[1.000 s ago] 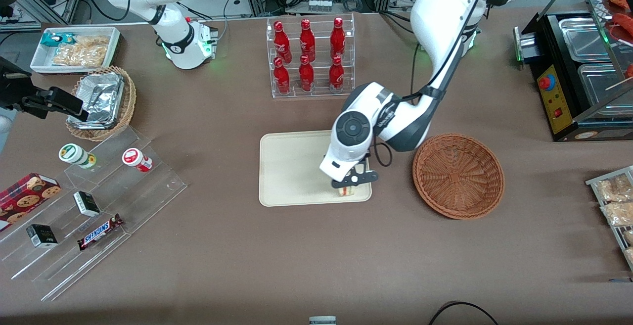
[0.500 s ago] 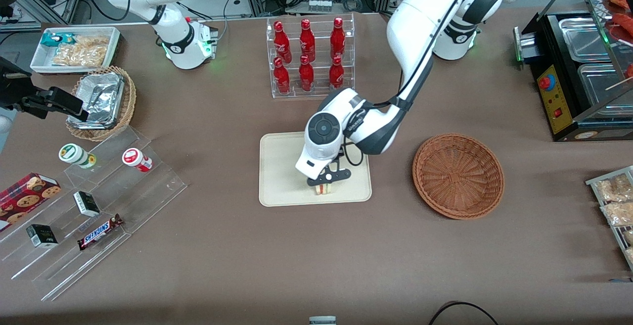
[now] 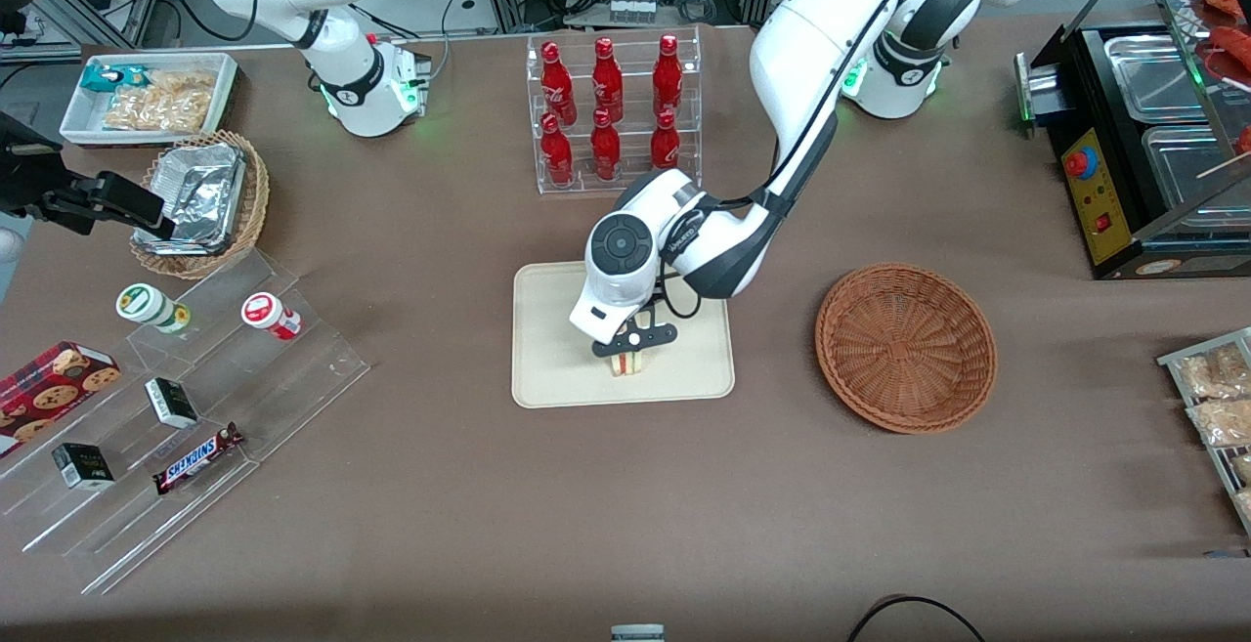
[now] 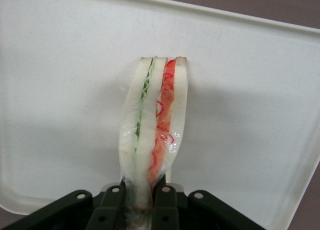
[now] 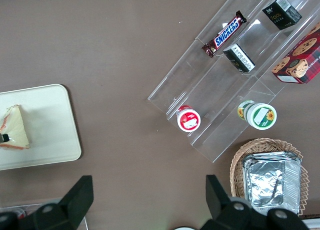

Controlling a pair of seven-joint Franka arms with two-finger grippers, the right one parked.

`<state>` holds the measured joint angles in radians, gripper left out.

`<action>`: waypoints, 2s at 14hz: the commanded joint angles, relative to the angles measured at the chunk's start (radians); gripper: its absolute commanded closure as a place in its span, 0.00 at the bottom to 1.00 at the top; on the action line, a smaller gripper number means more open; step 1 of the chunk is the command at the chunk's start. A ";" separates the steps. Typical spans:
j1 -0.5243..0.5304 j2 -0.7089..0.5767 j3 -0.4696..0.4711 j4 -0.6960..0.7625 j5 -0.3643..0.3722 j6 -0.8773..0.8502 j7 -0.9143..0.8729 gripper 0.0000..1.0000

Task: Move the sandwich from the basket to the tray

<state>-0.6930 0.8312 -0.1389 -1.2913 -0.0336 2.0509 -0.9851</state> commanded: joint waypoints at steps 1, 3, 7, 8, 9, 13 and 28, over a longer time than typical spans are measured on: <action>-0.003 0.005 0.002 0.032 -0.014 -0.006 -0.015 0.00; 0.003 -0.003 0.002 0.036 -0.015 -0.008 -0.017 0.00; 0.010 -0.090 0.007 0.015 -0.005 -0.032 -0.038 0.00; 0.023 -0.110 0.010 0.012 0.003 -0.053 -0.030 0.00; 0.024 -0.124 0.012 0.012 0.004 -0.087 -0.030 0.00; 0.033 -0.165 0.082 0.010 -0.002 -0.199 -0.038 0.00; 0.443 -0.535 0.097 -0.276 0.001 -0.509 0.660 0.00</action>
<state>-0.2831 0.3605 -0.0311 -1.5292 -0.0330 1.5872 -0.3959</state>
